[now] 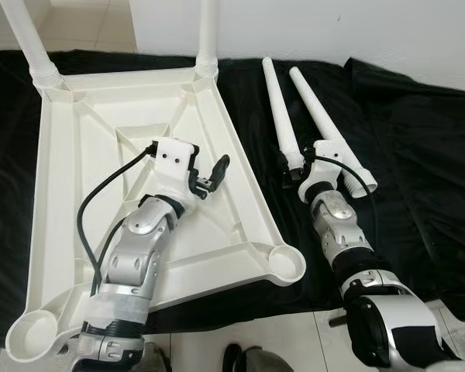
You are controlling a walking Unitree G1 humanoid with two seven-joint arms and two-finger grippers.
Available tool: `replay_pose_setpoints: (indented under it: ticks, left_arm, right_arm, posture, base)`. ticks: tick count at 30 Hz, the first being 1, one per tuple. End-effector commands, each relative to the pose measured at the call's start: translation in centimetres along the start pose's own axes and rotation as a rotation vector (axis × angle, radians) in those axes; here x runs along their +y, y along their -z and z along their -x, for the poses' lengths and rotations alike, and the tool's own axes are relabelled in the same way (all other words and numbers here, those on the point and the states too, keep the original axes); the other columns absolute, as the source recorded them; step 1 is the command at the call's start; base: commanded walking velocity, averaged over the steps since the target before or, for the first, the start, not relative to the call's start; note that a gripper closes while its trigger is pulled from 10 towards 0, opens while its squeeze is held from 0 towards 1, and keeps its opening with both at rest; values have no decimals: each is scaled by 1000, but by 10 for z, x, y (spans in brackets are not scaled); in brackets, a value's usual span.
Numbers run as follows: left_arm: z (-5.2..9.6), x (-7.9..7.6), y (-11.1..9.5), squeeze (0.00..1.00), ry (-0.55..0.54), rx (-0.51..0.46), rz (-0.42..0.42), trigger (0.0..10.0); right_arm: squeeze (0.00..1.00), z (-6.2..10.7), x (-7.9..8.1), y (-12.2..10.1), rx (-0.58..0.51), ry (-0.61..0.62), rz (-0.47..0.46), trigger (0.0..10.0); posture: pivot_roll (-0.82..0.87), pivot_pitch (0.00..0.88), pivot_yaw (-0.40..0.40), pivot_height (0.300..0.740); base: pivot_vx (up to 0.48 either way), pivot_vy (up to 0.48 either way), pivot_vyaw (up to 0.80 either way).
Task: Building children table
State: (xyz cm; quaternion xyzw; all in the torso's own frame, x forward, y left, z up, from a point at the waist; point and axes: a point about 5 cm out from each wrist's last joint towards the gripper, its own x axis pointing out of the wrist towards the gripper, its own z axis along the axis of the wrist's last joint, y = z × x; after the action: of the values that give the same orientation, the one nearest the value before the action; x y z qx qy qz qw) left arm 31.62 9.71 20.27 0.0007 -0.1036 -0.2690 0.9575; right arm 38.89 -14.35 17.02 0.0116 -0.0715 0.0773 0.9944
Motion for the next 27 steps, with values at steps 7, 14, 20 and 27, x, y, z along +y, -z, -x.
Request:
replay_pose_setpoints:
  ticks: [7, 14, 20, 27]
  left_arm:
    - [4, 2, 2, 0, -99, 27, 5, 10000]
    - [5, 1, 1, 0, -102, 31, 3, 10000]
    - [7, 6, -3, 0, -128, 28, -8, 10000]
    - [8, 8, -1, 0, -138, 38, -18, 10000]
  right_arm:
    - [0, -2, 3, 5, 41, -22, 4, 10000]
    - [0, -4, 4, 5, 43, -37, 6, 10000]
    - [0, -8, 13, 1, 27, -68, 1, 0]
    - [0, -6, 17, 5, 31, -64, -14, 0]
  posture:
    - [62, 296, -112, 740]
    - [71, 298, -114, 740]
    - [90, 287, -125, 740]
    - [83, 277, -128, 740]
  base:
    - [0, 0, 0]
    - [0, 0, 0]
    - [0, 0, 0]
    - [0, 0, 0]
